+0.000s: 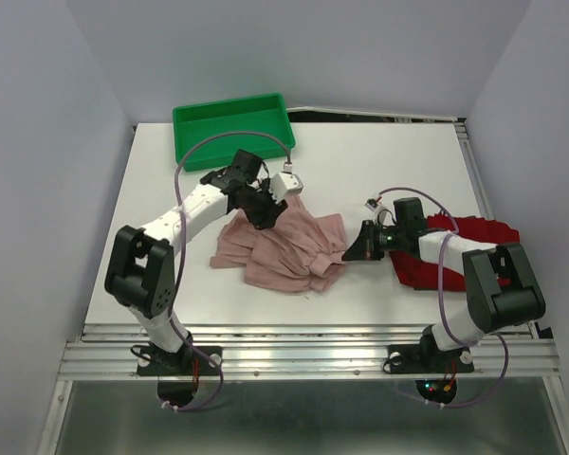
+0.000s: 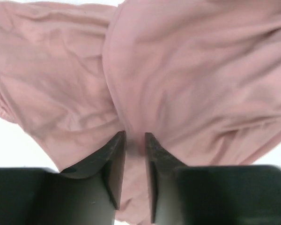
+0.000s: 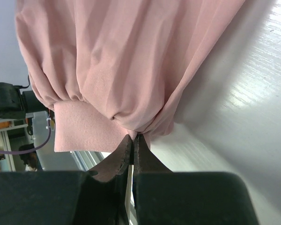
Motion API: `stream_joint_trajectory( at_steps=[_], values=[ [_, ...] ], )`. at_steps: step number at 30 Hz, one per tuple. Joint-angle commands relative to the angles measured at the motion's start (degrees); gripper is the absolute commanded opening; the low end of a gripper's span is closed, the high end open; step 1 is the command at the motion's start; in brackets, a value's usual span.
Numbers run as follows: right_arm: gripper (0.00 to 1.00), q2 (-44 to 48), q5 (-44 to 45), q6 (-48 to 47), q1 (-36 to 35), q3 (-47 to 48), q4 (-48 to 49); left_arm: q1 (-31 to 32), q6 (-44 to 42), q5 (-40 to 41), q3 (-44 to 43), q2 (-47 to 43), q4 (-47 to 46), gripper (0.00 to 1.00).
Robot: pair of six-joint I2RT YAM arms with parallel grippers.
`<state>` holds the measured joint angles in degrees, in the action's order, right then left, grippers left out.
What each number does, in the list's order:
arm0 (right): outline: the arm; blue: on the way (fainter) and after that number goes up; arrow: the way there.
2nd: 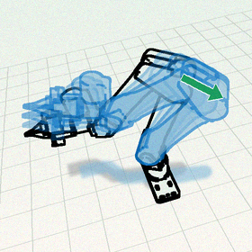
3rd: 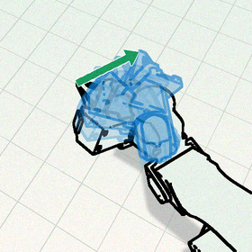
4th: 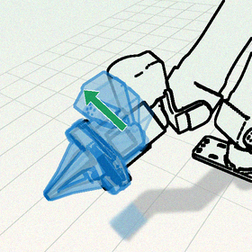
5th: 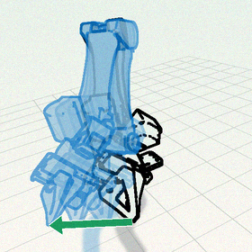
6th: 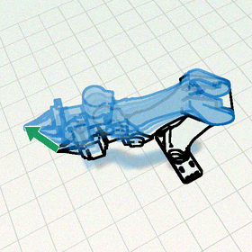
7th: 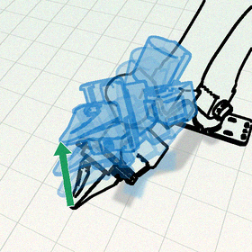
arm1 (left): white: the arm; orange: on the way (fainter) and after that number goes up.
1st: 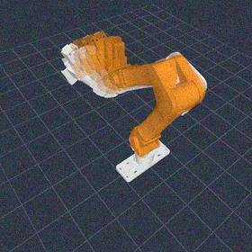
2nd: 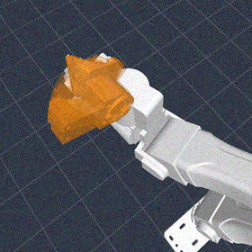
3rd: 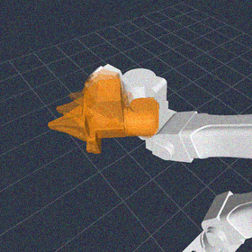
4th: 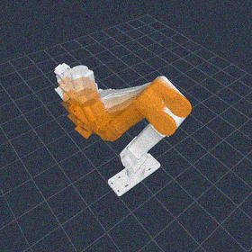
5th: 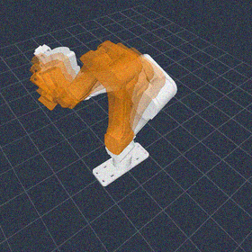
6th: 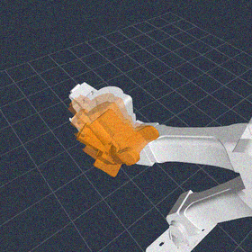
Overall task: Fold and stack the skirts
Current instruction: Fold the skirt
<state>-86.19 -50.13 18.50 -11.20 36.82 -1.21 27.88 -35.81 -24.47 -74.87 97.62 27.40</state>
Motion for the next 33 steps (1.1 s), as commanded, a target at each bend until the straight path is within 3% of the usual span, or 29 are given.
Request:
stream_joint_trajectory(
  at_steps=[1, 4, 8, 18, 21, 26, 28, 33],
  values=[
    [0.01, -1.52, -1.81, 0.83, 0.48, -0.87, 2.97, -1.07, -4.97, 2.40, 3.24, -6.81, 3.37, 0.64],
    [0.01, -2.22, -1.99, 1.71, 0.48, -1.13, 3.93, -1.25, -3.13, 3.90, 2.01, -10.60, 1.70, 0.68],
    [0.01, -3.10, -2.25, 1.71, 0.48, -1.40, 4.38, 8.22, 0.30, 11.88, 0.87, -14.48, -3.05, 0.67],
    [0.01, -2.23, -1.90, 2.06, 0.48, -2.89, 3.50, 25.36, 3.21, 17.00, -1.51, -5.79, -7.10, 0.62],
    [0.01, -2.05, -1.90, 2.50, 0.48, -3.59, 3.94, 28.36, 3.29, 17.52, -1.33, -2.27, -5.78, 0.57],
    [0.01, -2.14, -0.76, 2.86, 0.48, -3.42, 3.06, 30.92, 1.72, 17.00, 2.35, 1.95, -0.25, 0.31],
    [0.01, -1.96, -0.85, 3.29, 0.48, -3.33, 2.71, 30.75, -0.30, 18.04, 8.48, 1.26, 0.46, 0.23],
    [0.02, -1.35, -2.78, 7.06, -0.31, -4.56, 5.34, 26.72, -3.56, 21.56, 16.58, 0.37, -4.27, 0.16]
  ],
)
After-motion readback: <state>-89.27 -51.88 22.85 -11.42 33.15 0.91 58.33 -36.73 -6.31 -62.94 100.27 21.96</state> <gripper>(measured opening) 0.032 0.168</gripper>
